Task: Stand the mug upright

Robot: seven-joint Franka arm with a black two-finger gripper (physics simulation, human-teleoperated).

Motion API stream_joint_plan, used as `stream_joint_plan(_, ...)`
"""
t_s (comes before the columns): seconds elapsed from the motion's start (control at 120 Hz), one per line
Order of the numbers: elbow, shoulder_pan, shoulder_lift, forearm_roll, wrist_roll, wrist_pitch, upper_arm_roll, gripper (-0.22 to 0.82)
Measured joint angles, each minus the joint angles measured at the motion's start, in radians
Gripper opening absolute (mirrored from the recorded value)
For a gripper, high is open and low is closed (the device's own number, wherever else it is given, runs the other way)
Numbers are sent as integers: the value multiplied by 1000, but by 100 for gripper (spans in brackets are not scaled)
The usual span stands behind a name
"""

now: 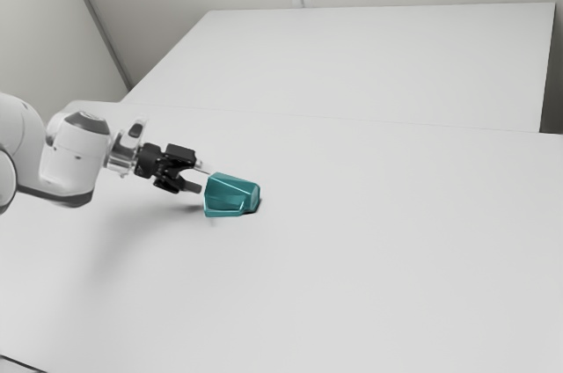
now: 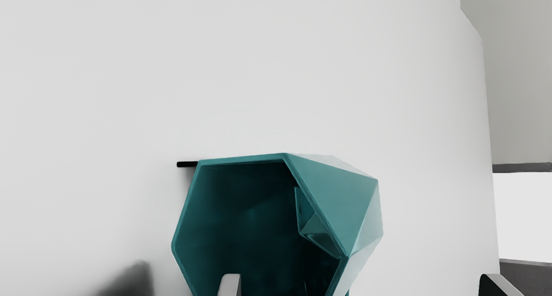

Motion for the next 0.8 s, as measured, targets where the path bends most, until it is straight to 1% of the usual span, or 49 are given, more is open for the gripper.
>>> stream_joint_plan(0.242, 11, 0, 28, -40, 32, -11, -29, 60)
stream_joint_plan(0.3, 14, 0, 31, -46, 38, -11, -36, 59)
stream_joint_plan(0.433, 15, 0, 34, -61, 49, -10, -40, 47)
stream_joint_plan(0.658, 15, -2, 41, -71, 64, -7, -44, 32)
stream_joint_plan(0.8, 15, -2, 42, -73, 71, -6, -46, 18)
